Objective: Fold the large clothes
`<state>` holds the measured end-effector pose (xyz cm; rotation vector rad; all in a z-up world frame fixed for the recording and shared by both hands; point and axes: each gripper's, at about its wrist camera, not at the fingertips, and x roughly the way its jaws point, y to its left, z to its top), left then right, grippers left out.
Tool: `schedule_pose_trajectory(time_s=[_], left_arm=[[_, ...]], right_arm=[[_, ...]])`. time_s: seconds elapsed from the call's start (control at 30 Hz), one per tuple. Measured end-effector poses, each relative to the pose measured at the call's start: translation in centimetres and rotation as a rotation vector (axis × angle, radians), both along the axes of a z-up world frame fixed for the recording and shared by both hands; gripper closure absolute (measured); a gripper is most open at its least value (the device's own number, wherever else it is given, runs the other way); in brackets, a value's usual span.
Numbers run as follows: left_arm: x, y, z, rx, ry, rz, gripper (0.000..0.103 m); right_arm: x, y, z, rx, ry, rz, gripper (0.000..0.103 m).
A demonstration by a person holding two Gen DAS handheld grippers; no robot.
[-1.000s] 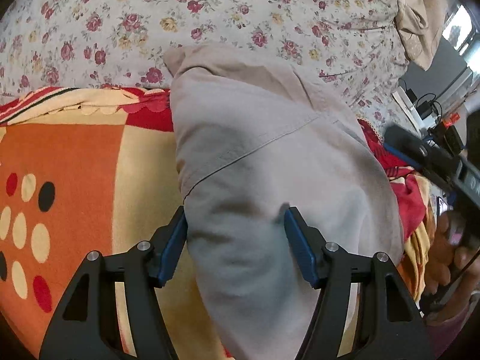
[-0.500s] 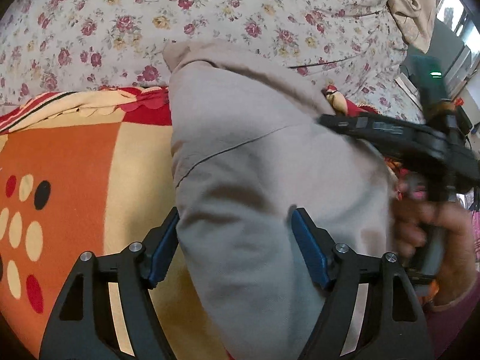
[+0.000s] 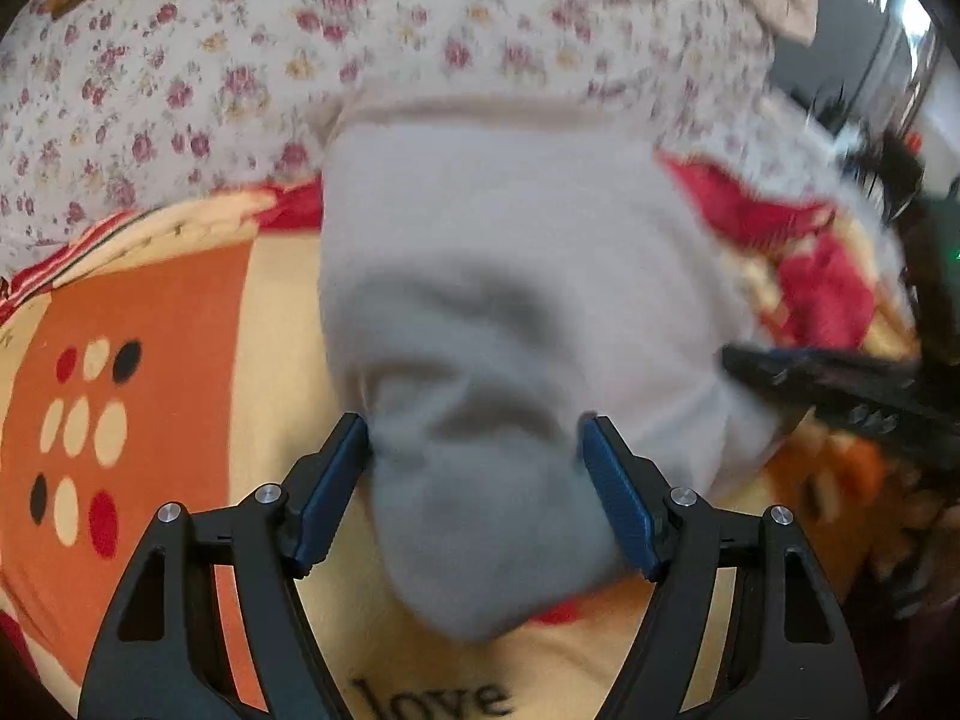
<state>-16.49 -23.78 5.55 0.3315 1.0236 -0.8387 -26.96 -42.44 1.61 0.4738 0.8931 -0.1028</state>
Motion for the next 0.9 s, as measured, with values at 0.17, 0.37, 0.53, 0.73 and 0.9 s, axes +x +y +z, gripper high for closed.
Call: schedule_pose_trajectory(time_s=[0.17, 0.37, 0.53, 0.73, 0.9], left_arm=[[1.4, 1.5, -1.7, -0.054, 0.157, 0.056, 0.026], [0.5, 1.4, 0.8, -0.056, 0.081, 0.028, 0.026], [0.4, 0.5, 0.3, -0.025, 0.064, 0.016, 0.026], [0.6, 0.6, -0.3, -0.021, 0.071, 0.014, 0.026], [0.9, 0.7, -1.2, -0.029, 0.112, 0.021, 0.026]], right_arm=[[-1.0, 0.5, -1.2, 0.000, 0.035, -0.011, 0.091], [-2.9, -0.8, 2.5, 0.050, -0.094, -0.094, 0.069], [1.9, -1.2, 3.9, 0.033, -0.110, -0.096, 0.047], [5.8, -1.4, 1.5, 0.062, -0.084, -0.080, 0.087], [4.1, -1.7, -0.3, 0.054, -0.060, -0.130, 0.094]])
